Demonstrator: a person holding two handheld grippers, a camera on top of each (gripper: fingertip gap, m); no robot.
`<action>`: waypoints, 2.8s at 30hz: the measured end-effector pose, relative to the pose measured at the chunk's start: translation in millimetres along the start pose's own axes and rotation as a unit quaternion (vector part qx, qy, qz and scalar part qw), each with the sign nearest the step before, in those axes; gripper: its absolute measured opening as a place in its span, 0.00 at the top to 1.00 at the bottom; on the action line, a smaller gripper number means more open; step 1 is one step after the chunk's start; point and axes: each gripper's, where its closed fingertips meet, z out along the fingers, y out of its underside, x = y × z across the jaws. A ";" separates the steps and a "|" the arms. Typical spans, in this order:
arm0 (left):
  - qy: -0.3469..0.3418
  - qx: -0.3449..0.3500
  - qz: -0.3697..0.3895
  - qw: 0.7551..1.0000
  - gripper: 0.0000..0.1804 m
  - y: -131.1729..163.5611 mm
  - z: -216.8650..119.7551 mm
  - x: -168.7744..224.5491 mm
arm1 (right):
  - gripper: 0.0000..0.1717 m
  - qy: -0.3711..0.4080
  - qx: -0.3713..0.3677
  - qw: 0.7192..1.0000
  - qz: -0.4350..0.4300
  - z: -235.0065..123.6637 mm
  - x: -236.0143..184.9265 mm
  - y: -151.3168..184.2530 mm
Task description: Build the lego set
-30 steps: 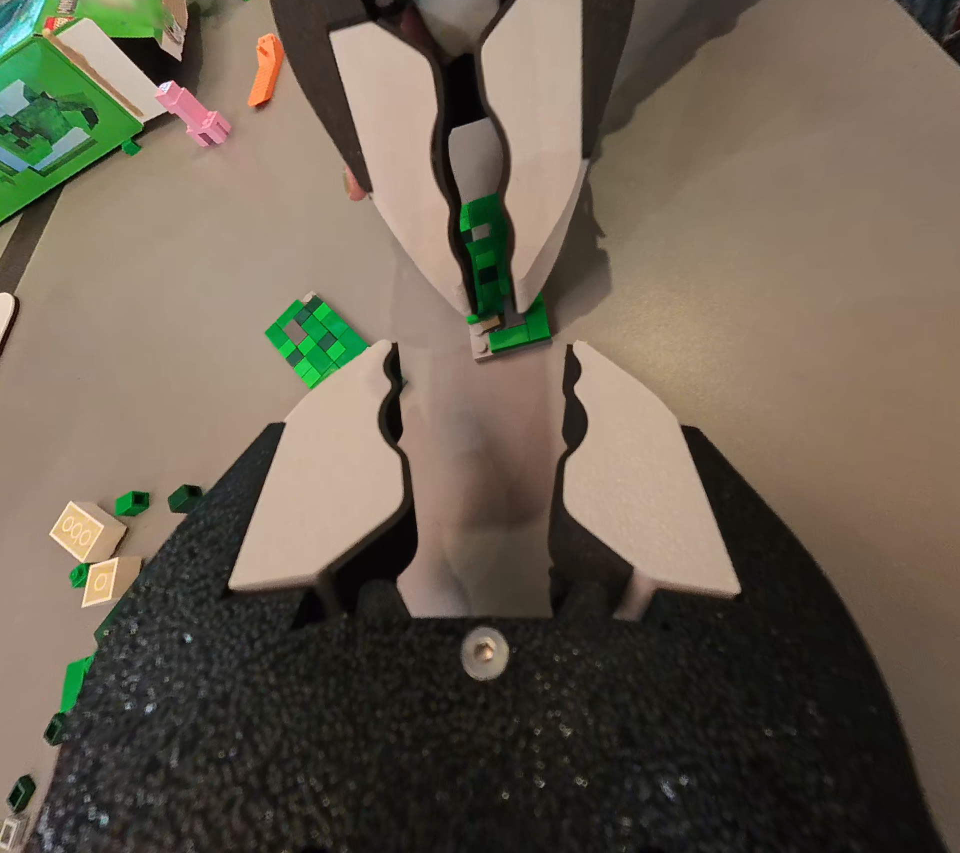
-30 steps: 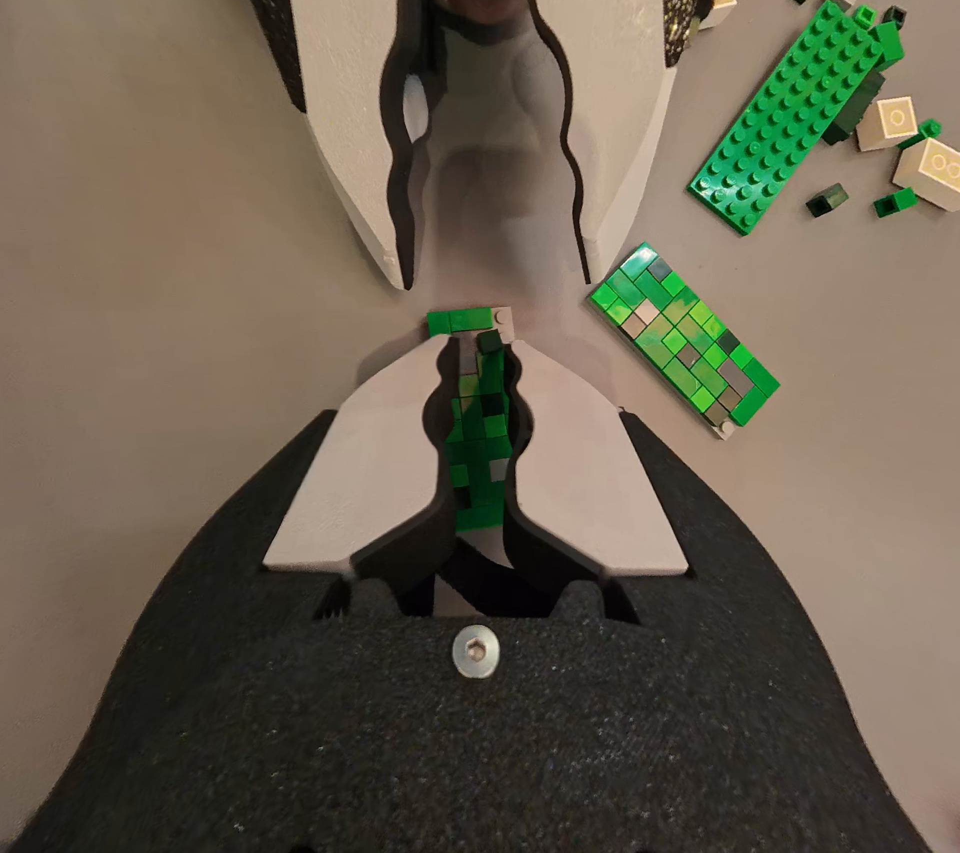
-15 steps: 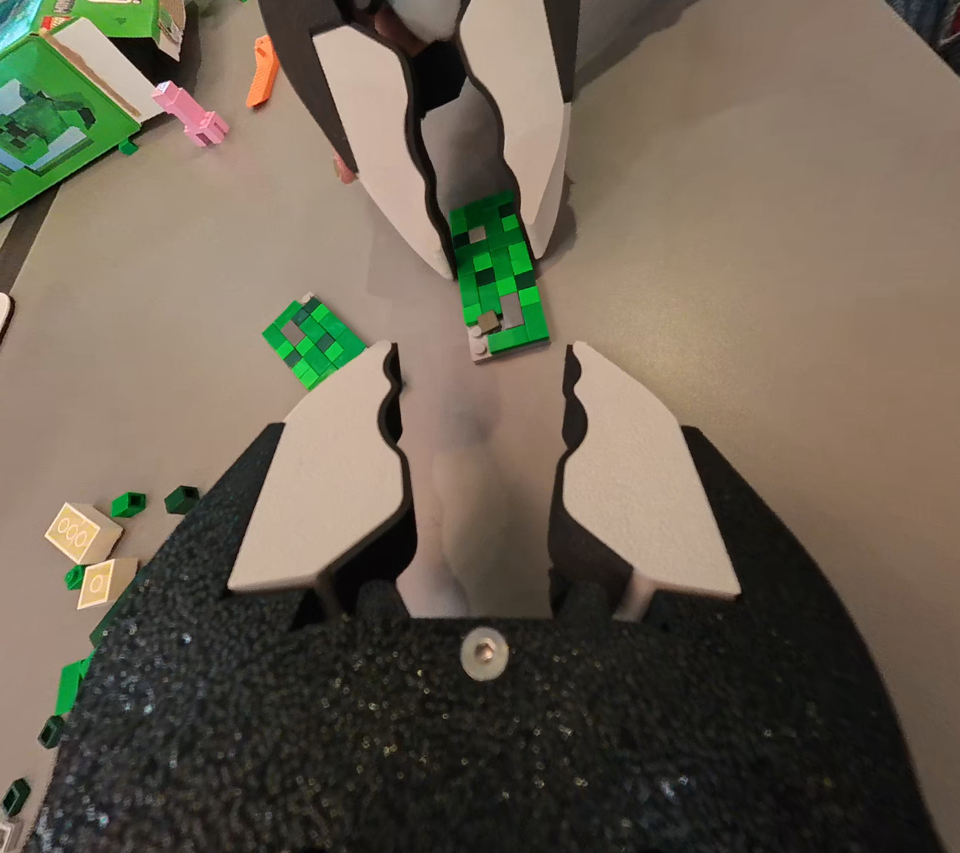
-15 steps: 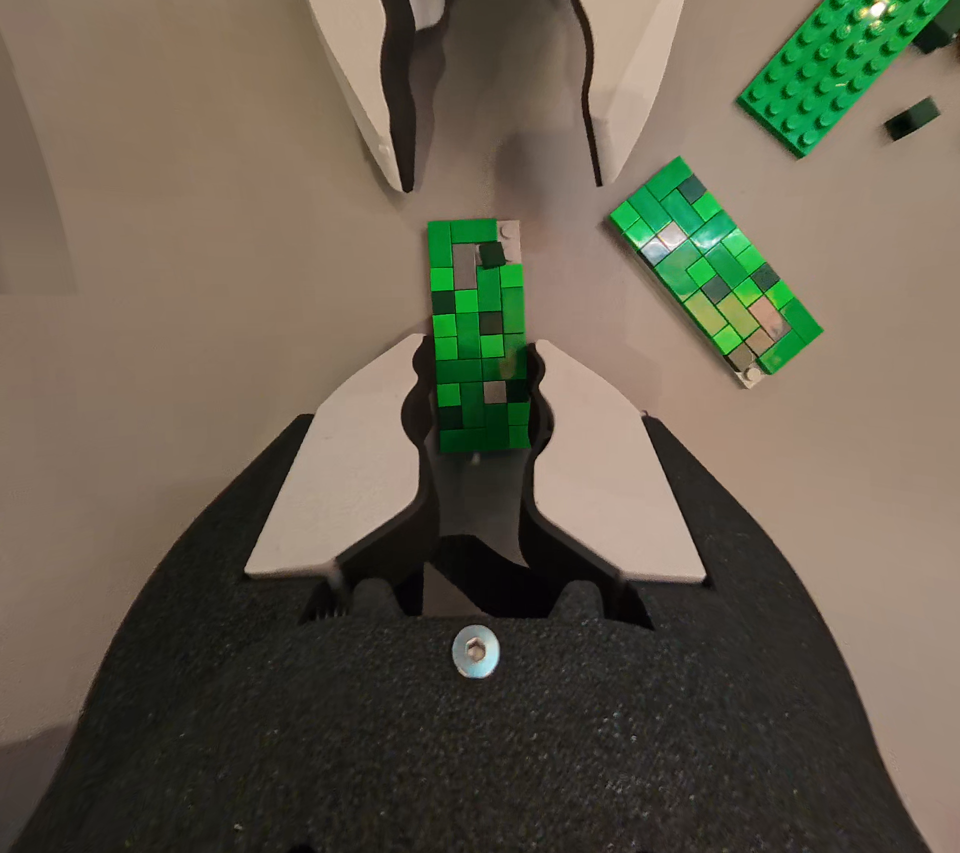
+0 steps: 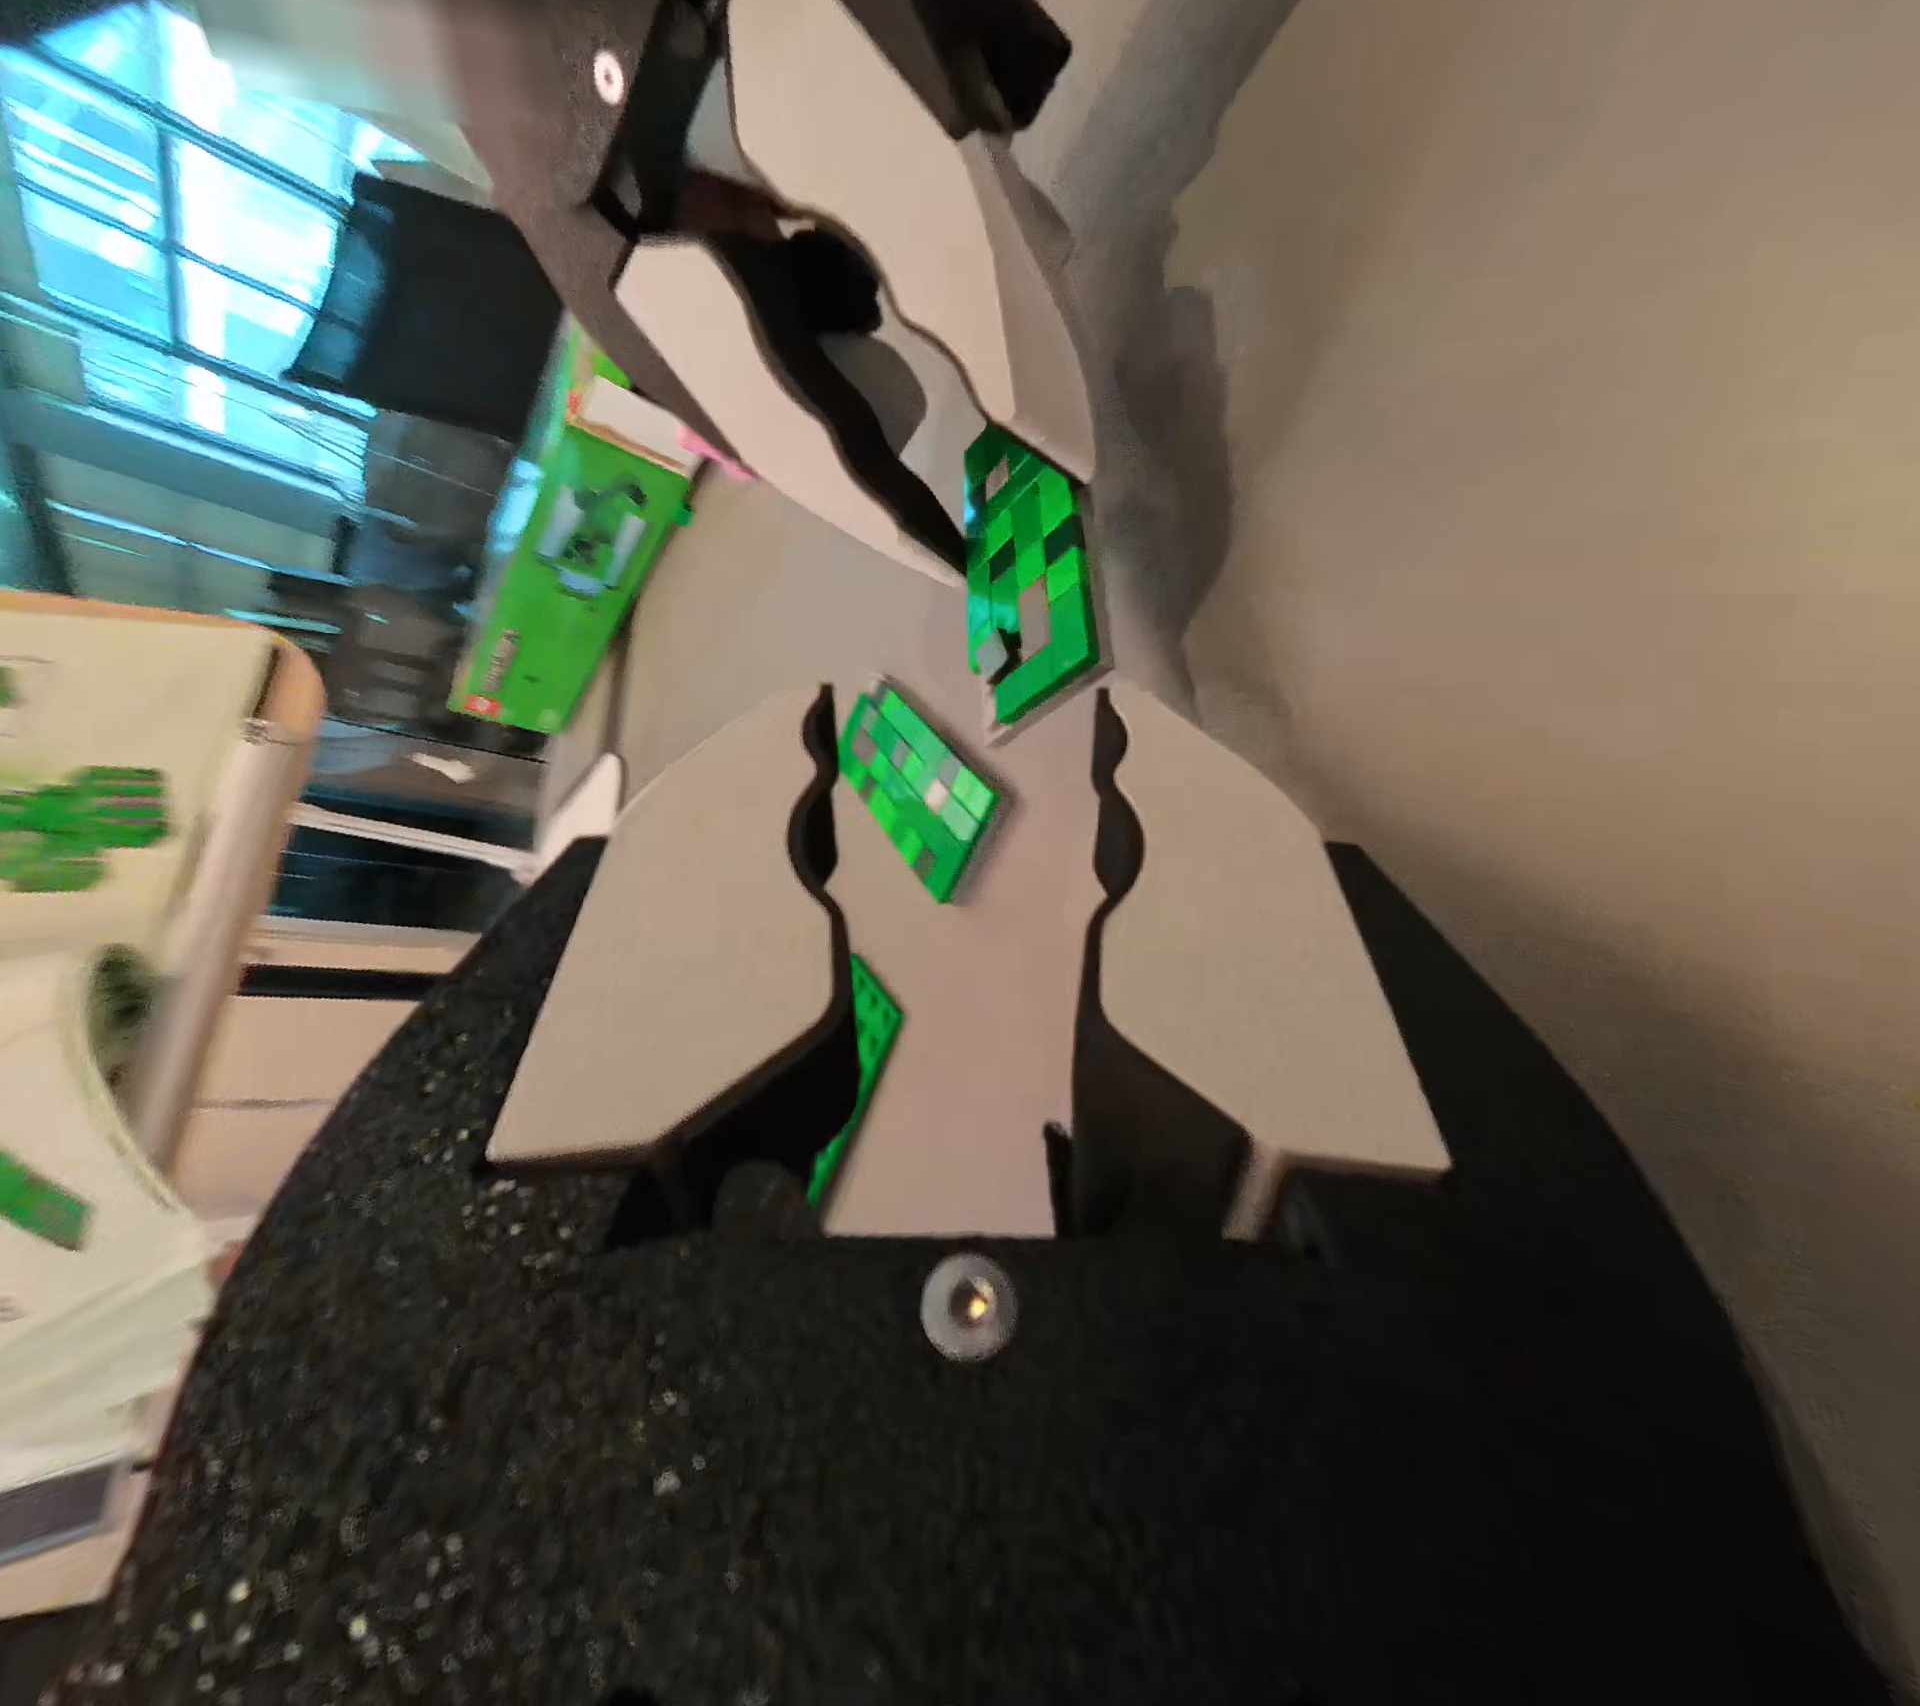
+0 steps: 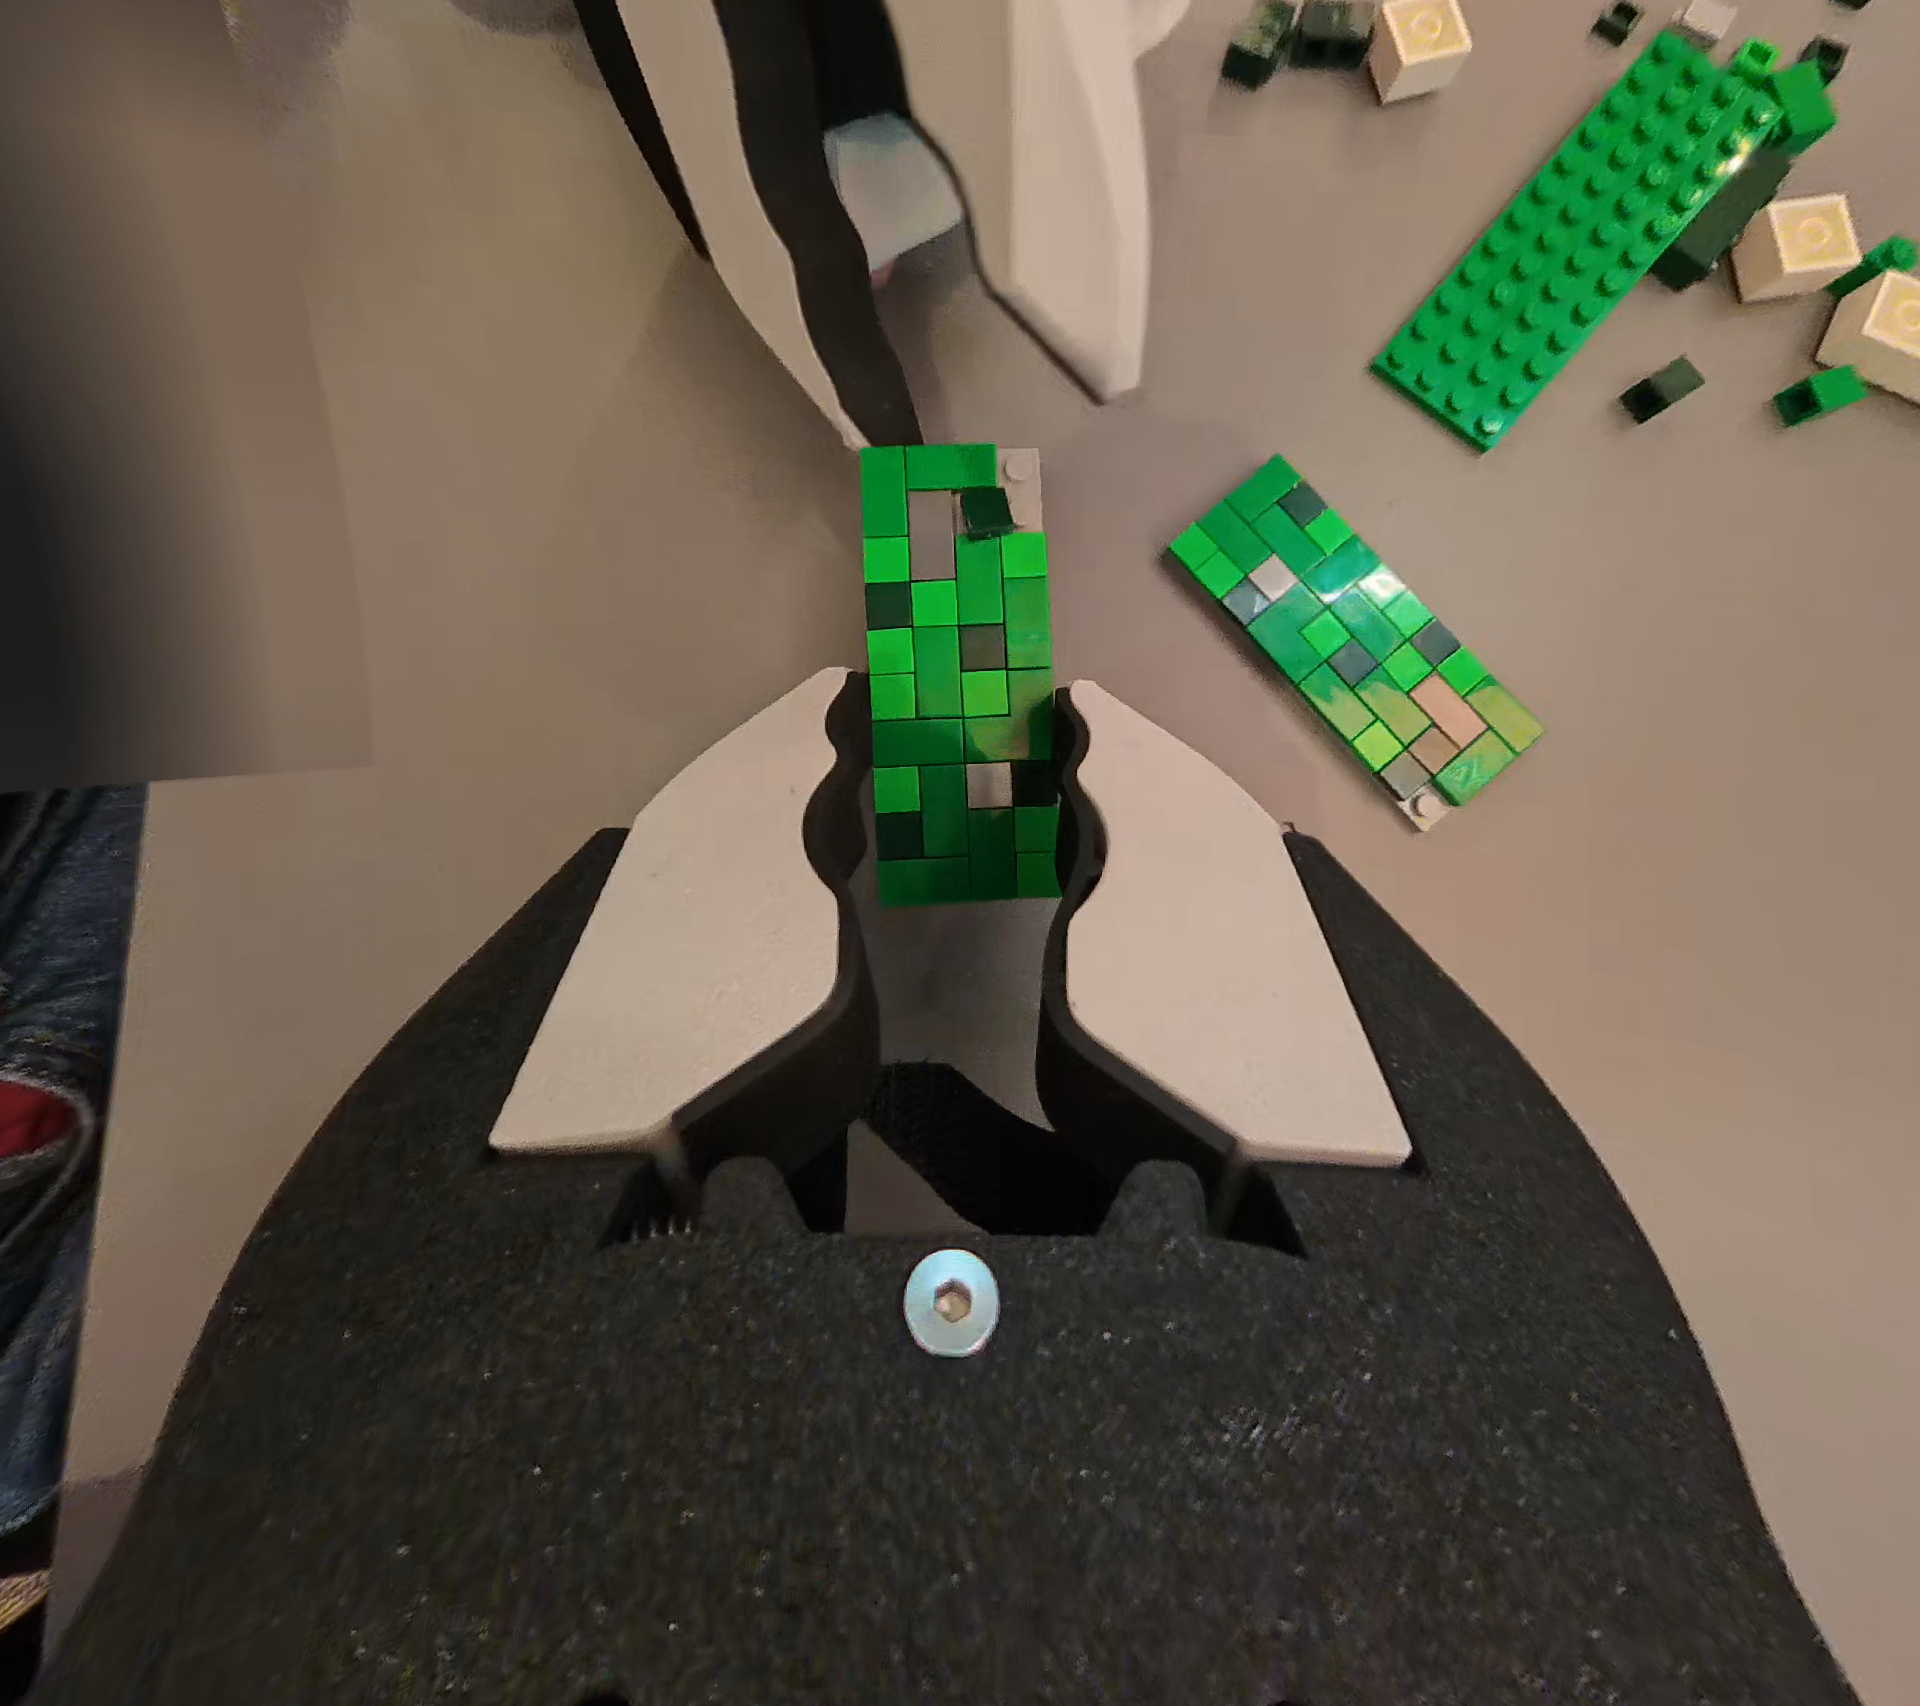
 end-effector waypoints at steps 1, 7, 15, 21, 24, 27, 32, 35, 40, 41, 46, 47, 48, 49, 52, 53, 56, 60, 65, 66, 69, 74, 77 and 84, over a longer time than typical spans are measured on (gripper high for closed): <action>-0.003 0.009 0.014 1.000 0.76 -5.0 -1.3 0.1 | 0.81 -0.003 0.000 1.000 -0.003 -2.2 -1.0 -2.7; -0.003 0.031 0.020 0.999 0.80 -14.6 -3.3 2.1 | 0.81 -0.024 -0.012 1.000 -0.013 -11.3 -5.5 -8.6; -0.030 0.050 0.029 0.998 0.78 -21.6 -9.9 -6.0 | 0.81 -0.041 0.016 0.999 -0.027 -21.4 -9.4 -23.5; -0.032 0.055 0.049 0.997 0.84 -27.4 -11.3 -3.4 | 0.81 -0.046 0.017 0.998 -0.037 -22.9 -13.0 -27.5; -0.037 0.062 0.068 0.995 0.91 -32.3 -12.1 -1.2 | 0.81 -0.047 0.015 0.998 -0.038 -22.9 -13.9 -28.2; -0.060 0.066 0.088 0.992 0.93 -36.0 -14.2 -4.7 | 0.81 -0.051 0.014 0.998 -0.035 -23.5 -15.2 -28.8; -0.052 0.059 0.083 0.993 0.97 -33.1 -15.4 -7.2 | 1.00 -0.018 0.045 0.997 -0.053 -28.9 -8.5 -39.6; -0.050 0.065 0.078 0.994 0.97 -35.9 -14.3 -5.4 | 0.98 -0.010 0.042 0.997 -0.057 -32.1 -6.7 -40.7; -0.061 0.044 0.061 0.995 0.97 -29.2 -12.4 -11.1 | 0.65 0.018 0.026 0.996 -0.084 -21.0 -6.1 -35.9; -0.073 0.038 0.052 0.995 0.97 -27.4 -13.1 -16.0 | 0.65 0.053 0.026 0.992 -0.111 -19.8 -4.1 -37.5; -0.098 0.053 0.032 0.993 0.97 -33.1 -20.3 -26.4 | 0.83 0.330 -0.003 0.898 -0.293 -21.8 18.1 -40.7; -0.103 0.057 0.035 0.992 0.97 -34.7 -21.2 -27.6 | 0.85 0.365 -0.018 0.871 -0.327 -21.7 18.9 -40.4; -0.108 0.056 0.040 0.992 0.97 -34.6 -21.6 -27.8 | 0.88 0.384 -0.030 0.853 -0.353 -19.5 17.4 -39.0; -0.115 0.059 0.046 0.991 0.97 -35.1 -22.4 -28.5 | 0.92 0.399 -0.040 0.838 -0.370 -17.2 16.1 -37.8; -0.123 0.061 0.061 0.989 0.96 -34.9 -23.5 -27.9 | 0.96 0.430 -0.047 0.814 -0.388 -12.9 14.0 -33.9; -0.126 0.066 0.057 0.988 0.96 -35.8 -23.6 -28.3 | 0.96 0.440 -0.037 0.810 -0.386 -13.9 14.5 -35.4; -0.147 0.089 0.016 0.985 0.82 -40.3 -26.3 -36.5 | 0.96 0.469 -0.044 0.788 -0.396 -19.3 16.9 -32.3; -0.138 0.075 -0.001 0.988 0.80 -31.6 -24.1 -37.6 | 0.96 0.458 -0.042 0.796 -0.393 -15.3 14.2 -27.6; -0.116 0.062 0.036 0.991 0.89 -31.9 -18.7 -26.3 | 0.96 0.446 -0.039 0.804 -0.392 -13.5 12.7 -27.0; -0.110 0.060 0.040 0.991 0.91 -31.6 -17.7 -24.3 | 0.96 0.443 -0.041 0.803 -0.397 -12.6 11.6 -26.8; -0.098 0.051 0.046 0.993 0.95 -28.6 -18.0 -22.2 | 0.96 0.438 -0.056 0.796 -0.414 -9.2 10.6 -24.6; -0.060 0.026 0.030 0.997 0.97 -23.9 -16.7 -18.8 | 0.95 0.421 -0.073 0.799 -0.423 0.7 12.4 -19.1; -0.060 0.035 0.007 0.998 0.96 -22.4 -15.9 -18.1 | 0.96 0.439 -0.067 0.793 -0.417 -2.3 14.3 -17.8; -0.027 0.066 -0.328 0.942 0.55 -10.9 -9.2 -39.3 | 0.96 0.538 -0.099 0.708 -0.447 -19.7 31.7 -21.7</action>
